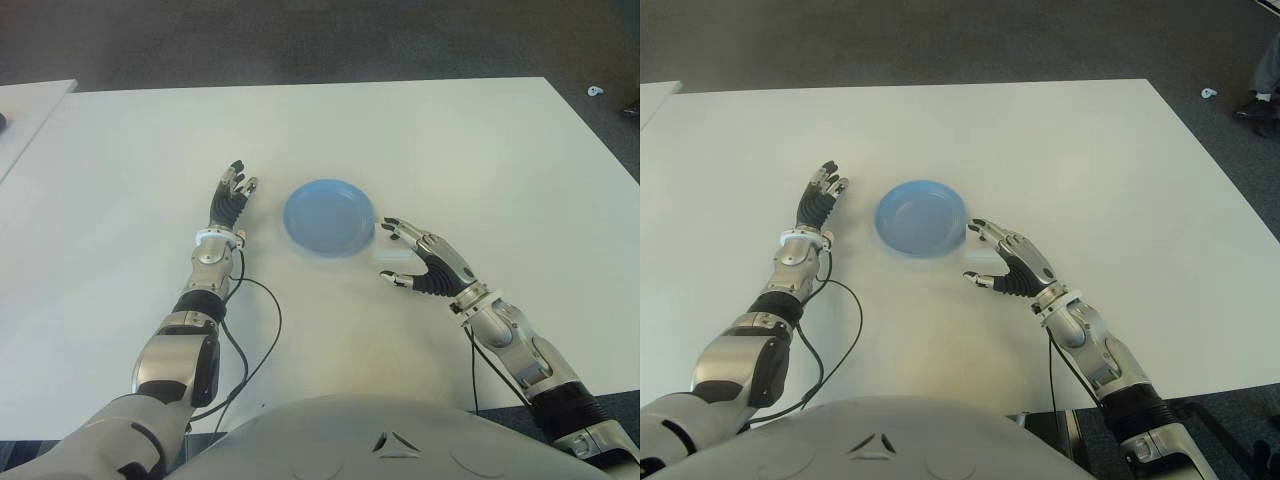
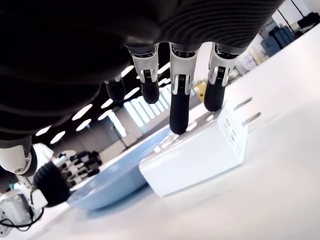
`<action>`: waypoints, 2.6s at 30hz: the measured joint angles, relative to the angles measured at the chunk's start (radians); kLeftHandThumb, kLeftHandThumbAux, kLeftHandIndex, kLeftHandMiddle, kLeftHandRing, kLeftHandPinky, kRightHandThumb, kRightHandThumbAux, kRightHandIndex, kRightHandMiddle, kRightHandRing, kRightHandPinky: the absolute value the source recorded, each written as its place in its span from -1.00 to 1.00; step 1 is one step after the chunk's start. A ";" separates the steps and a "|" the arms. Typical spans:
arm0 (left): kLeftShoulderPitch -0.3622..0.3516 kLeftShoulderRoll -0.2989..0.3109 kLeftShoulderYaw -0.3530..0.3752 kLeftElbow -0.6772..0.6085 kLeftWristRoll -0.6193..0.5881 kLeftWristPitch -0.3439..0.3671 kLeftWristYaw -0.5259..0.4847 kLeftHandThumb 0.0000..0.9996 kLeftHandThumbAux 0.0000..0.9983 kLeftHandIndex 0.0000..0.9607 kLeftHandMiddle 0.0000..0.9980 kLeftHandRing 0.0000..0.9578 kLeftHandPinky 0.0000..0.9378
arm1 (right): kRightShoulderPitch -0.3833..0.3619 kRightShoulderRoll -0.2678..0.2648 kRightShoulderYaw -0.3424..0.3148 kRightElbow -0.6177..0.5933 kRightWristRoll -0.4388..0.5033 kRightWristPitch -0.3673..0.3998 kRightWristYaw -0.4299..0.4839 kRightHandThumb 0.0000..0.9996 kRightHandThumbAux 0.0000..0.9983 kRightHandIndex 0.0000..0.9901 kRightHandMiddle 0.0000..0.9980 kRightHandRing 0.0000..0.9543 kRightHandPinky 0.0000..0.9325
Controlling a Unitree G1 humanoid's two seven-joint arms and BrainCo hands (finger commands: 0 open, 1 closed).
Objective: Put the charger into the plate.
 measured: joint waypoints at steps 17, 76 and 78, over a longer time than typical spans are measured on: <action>-0.002 0.001 -0.002 0.001 0.001 0.002 0.000 -1.00 0.03 -1.00 -0.91 -0.96 -0.99 | 0.055 0.002 -0.041 -0.014 0.015 -0.042 -0.018 -1.00 -0.23 -1.00 -0.85 -0.53 -0.48; 0.016 0.005 -0.011 -0.039 0.033 0.013 0.000 -1.00 0.07 -1.00 -0.94 -0.97 -1.00 | -0.212 -0.027 -0.111 0.236 -0.347 -0.319 -0.544 -0.43 -0.51 -1.00 -1.00 -1.00 -1.00; 0.016 0.005 -0.011 -0.040 0.034 0.015 0.000 -1.00 0.07 -1.00 -0.93 -0.97 -1.00 | -0.218 -0.028 -0.107 0.245 -0.348 -0.317 -0.547 -0.44 -0.50 -1.00 -1.00 -1.00 -1.00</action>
